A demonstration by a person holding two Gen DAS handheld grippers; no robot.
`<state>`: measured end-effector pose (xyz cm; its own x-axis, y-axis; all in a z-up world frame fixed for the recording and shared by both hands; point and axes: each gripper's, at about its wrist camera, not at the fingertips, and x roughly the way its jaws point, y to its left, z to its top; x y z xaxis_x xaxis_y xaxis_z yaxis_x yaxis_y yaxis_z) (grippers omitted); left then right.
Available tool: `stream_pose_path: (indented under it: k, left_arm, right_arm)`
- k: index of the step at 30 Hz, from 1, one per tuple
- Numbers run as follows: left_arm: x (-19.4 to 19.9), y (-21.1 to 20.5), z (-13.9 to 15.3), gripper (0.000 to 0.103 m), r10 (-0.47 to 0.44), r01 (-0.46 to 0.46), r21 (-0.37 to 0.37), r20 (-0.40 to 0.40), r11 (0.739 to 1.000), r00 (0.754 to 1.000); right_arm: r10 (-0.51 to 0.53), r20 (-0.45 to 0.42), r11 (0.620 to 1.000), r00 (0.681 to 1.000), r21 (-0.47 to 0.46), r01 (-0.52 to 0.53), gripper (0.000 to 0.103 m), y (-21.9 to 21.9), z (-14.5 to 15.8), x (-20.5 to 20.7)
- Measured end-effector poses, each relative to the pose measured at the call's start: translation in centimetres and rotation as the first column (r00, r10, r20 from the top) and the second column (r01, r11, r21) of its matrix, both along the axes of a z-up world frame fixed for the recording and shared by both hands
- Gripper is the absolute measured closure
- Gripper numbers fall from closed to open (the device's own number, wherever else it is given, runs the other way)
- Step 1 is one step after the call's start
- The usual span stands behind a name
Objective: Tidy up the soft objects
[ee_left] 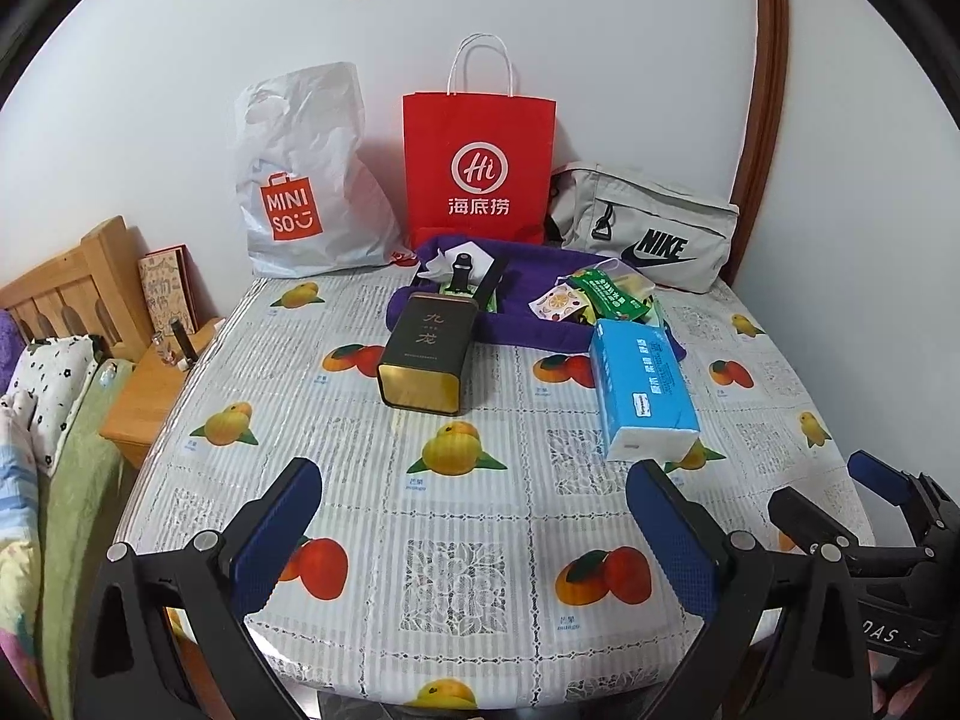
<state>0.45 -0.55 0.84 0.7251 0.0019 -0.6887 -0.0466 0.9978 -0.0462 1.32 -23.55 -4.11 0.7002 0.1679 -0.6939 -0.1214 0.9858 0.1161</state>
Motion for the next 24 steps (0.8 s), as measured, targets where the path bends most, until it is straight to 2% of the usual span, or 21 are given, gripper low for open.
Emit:
stream_pose_path:
  k: [24]
  left_arm:
    - [-0.40,0.22,-0.27,0.001,0.003,-0.003,0.002,-0.004,1.000,1.000]
  right_arm:
    - [-0.004,0.002,1.000,1.000,-0.004,0.004,0.000,0.08,0.09,-0.61]
